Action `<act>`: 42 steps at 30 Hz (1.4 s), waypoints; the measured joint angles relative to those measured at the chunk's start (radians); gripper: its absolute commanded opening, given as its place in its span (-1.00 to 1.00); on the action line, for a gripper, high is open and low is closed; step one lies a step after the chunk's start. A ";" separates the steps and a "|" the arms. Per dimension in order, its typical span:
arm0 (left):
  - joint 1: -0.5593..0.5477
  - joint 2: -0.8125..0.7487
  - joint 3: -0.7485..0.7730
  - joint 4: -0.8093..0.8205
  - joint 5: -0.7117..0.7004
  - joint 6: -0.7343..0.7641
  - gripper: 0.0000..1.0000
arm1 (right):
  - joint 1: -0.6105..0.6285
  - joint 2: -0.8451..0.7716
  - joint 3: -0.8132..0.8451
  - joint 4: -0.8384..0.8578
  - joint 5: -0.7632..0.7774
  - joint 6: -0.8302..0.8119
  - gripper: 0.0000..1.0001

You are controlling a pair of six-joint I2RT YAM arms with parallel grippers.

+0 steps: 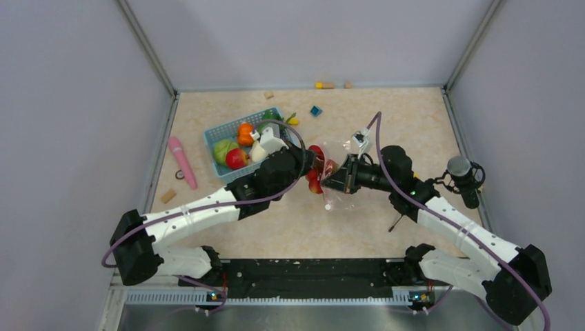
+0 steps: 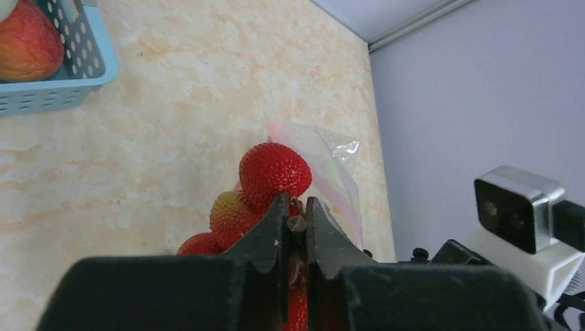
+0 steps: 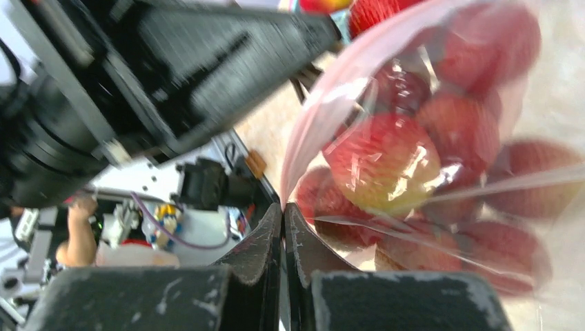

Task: Place the food in the zip-top bag and seal the zipper
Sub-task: Place the fake fruit in the zipper food storage bag.

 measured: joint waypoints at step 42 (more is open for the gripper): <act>0.003 0.032 -0.017 0.109 0.260 -0.067 -1.00 | 0.109 -0.123 -0.266 0.463 0.250 -0.228 -1.00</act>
